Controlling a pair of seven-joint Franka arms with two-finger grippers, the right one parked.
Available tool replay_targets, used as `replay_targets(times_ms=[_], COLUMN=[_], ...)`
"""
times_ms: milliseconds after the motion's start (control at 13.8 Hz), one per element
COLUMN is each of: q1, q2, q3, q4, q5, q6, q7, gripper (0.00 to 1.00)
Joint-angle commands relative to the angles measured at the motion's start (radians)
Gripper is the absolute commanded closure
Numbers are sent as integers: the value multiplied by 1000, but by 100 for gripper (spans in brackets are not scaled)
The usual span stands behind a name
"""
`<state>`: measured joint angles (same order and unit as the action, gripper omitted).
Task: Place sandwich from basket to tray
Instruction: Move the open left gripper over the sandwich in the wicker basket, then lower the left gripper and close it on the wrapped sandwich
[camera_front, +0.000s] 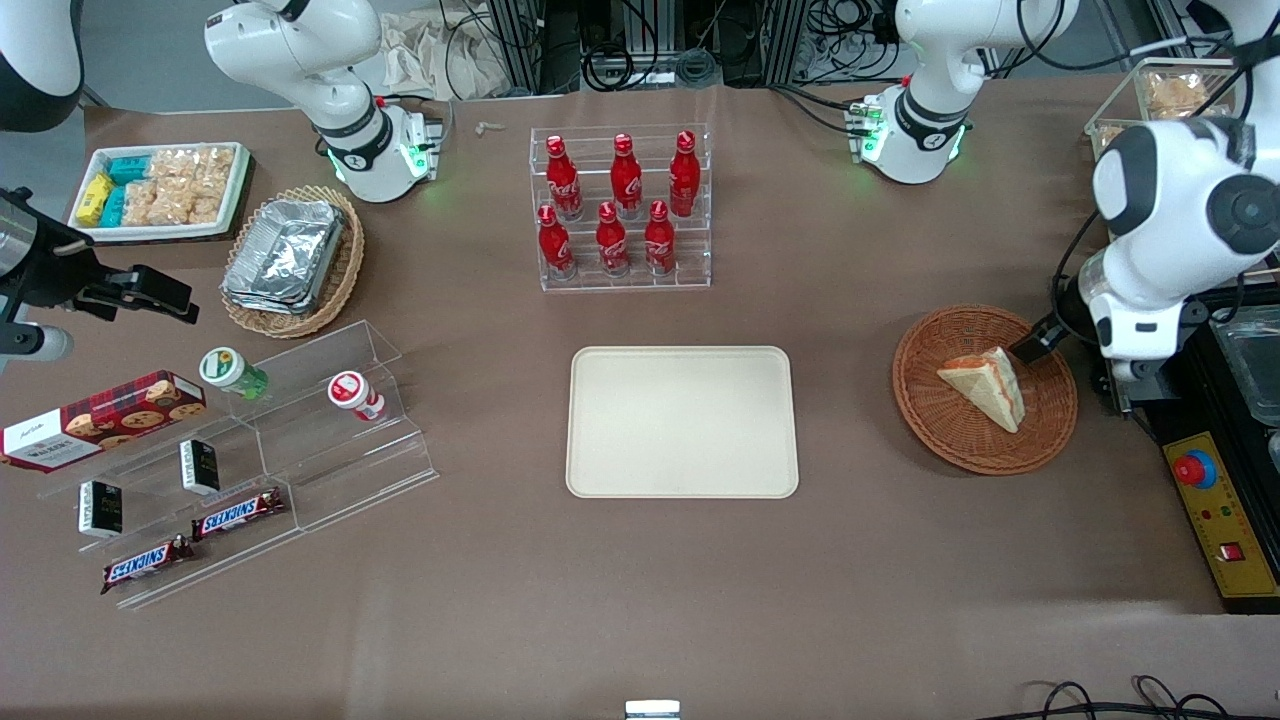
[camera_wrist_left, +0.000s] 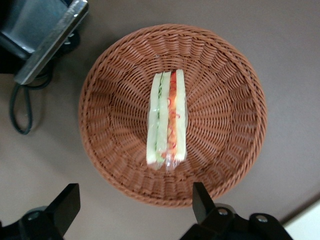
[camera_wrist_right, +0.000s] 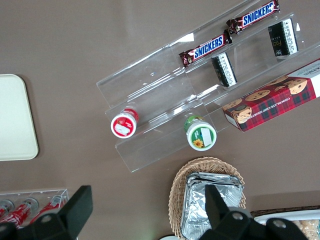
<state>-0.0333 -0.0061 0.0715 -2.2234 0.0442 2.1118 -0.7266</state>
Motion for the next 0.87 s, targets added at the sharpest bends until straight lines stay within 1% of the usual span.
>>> replay_targets(times_ms=[0, 145, 507, 797], q1=[1, 3, 0, -6], q2=[69, 116, 141, 201], q3=[7, 8, 7, 7], q4=[-1, 1, -5, -5], q5=[13, 9, -6, -7], q6=[77, 92, 137, 171], q7=[-24, -24, -39, -91], gripper=[0, 0, 0, 0])
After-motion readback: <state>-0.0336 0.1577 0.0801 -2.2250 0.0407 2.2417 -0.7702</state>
